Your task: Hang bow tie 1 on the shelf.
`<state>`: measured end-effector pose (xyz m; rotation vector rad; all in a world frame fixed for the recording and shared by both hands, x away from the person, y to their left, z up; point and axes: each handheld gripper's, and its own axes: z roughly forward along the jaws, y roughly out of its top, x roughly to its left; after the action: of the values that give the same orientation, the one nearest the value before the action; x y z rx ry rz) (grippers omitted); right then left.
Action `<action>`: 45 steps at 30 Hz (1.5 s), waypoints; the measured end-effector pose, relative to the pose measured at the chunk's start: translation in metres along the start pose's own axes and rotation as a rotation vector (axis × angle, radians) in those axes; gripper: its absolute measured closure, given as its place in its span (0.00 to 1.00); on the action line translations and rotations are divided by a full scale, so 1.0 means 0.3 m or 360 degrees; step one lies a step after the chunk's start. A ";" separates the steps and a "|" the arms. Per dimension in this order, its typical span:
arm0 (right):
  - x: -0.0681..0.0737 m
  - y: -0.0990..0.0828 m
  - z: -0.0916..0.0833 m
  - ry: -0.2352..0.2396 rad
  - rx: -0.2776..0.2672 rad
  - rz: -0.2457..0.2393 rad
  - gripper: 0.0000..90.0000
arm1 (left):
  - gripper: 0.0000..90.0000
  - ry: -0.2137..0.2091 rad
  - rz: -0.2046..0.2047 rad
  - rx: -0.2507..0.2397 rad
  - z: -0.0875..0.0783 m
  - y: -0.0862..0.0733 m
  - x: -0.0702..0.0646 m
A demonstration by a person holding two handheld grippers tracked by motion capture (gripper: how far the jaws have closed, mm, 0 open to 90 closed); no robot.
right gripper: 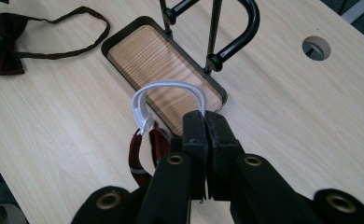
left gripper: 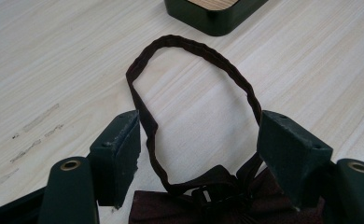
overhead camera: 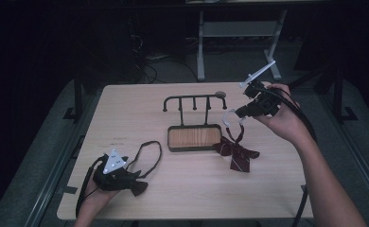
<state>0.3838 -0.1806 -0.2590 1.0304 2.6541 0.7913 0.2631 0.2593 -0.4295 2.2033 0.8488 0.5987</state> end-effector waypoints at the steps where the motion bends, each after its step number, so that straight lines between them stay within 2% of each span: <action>1: 0.000 0.000 0.000 0.0000 0.0000 0.0000 0.97 | 0.34 0.0001 0.0004 -0.0004 0.000 0.000 0.000; 17: -0.013 0.017 -0.042 -0.0031 -0.0029 0.0001 0.97 | 0.34 -0.0009 -0.0012 0.0000 0.002 0.000 -0.003; 21: -0.013 0.016 -0.052 -0.0041 -0.0030 0.0007 0.97 | 0.34 -0.0010 0.0005 0.0019 -0.001 0.002 -0.002; 26: -0.017 0.015 -0.056 -0.0046 -0.0033 0.0005 0.97 | 0.34 -0.0012 -0.0003 0.0006 0.003 0.001 -0.004; 28: -0.021 0.017 -0.055 -0.0049 -0.0033 0.0010 0.97 | 0.34 -0.0013 0.0010 0.0017 0.002 0.001 -0.003; 33: -0.027 0.023 -0.046 -0.0053 -0.0020 0.0011 0.97 | 0.34 -0.0013 -0.0004 0.0004 0.004 0.000 -0.003; 45: -0.066 0.081 -0.006 -0.0063 0.0009 0.0046 0.97 | 0.34 -0.0016 -0.0004 0.0012 0.002 -0.002 0.003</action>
<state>0.4119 -0.1797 -0.2447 1.0768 2.6155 0.7613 0.2638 0.2600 -0.4302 2.2102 0.8497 0.5835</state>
